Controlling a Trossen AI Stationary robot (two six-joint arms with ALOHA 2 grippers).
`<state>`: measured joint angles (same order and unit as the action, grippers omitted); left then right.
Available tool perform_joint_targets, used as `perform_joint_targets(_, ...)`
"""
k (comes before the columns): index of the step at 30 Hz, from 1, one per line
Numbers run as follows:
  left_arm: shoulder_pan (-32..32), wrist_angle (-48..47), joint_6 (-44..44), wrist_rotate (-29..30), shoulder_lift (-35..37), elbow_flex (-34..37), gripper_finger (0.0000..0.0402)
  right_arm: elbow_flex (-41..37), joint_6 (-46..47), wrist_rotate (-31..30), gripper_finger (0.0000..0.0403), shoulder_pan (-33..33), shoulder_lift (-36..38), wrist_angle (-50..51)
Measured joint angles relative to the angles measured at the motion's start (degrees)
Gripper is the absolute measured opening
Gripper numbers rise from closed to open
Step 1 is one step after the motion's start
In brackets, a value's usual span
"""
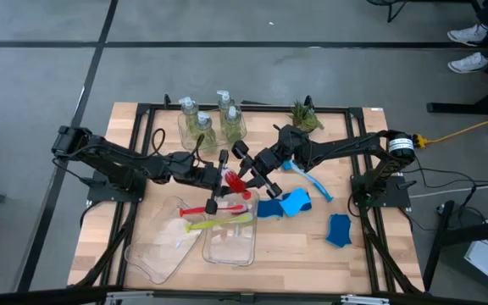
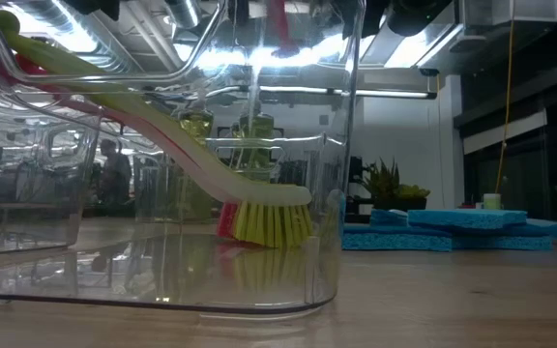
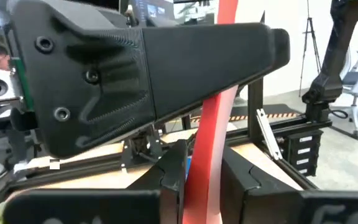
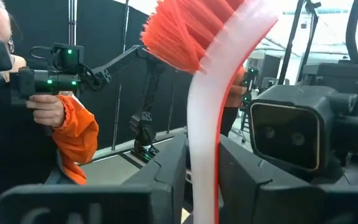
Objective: Pick & Place Kitchen Sink Supplies
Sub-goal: Put the orange dish brush into the right transparent bin
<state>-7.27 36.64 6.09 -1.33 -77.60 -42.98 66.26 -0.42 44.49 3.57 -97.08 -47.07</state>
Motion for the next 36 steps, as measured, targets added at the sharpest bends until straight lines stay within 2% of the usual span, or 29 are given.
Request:
perform_joint_targets(9, 0.1, -5.9, -0.7, 5.2, 1.3, 0.0, 0.0048, 0.0, 0.2, -0.9, 0.0081, 0.0, 0.0, 1.7)
perform_joint_targets(14, -1.4, -20.1, -2.0, 11.8, 4.5, -3.3, 0.0048, 0.3, 2.7, -2.1, 0.0084, 1.2, 1.9, 10.3)
perform_joint_targets(18, -3.2, -33.0, -3.6, 17.7, 5.4, -7.5, 0.0048, 0.2, 3.1, -4.6, 0.0123, 2.4, 5.1, 21.4)
perform_joint_targets(24, -5.4, -50.9, -5.8, 23.6, 5.7, -15.1, 0.0048, -0.1, 2.5, -8.3, 0.0225, 2.9, 11.0, 39.2)
perform_joint_targets(28, -7.0, -61.4, -9.9, 25.7, 5.8, -20.5, 0.0048, -0.1, 2.5, -10.5, 0.0275, 2.8, 13.7, 50.8)
perform_joint_targets(32, -9.2, -71.1, -15.7, 23.2, 5.8, -25.5, 0.0048, -0.1, 2.2, -15.2, 0.0294, 2.1, 14.4, 61.8)
perform_joint_targets(36, -11.5, -80.8, -24.3, 21.3, 5.2, -30.7, 0.0048, -0.1, 3.4, -16.3, 0.0291, 2.2, 14.5, 71.0)
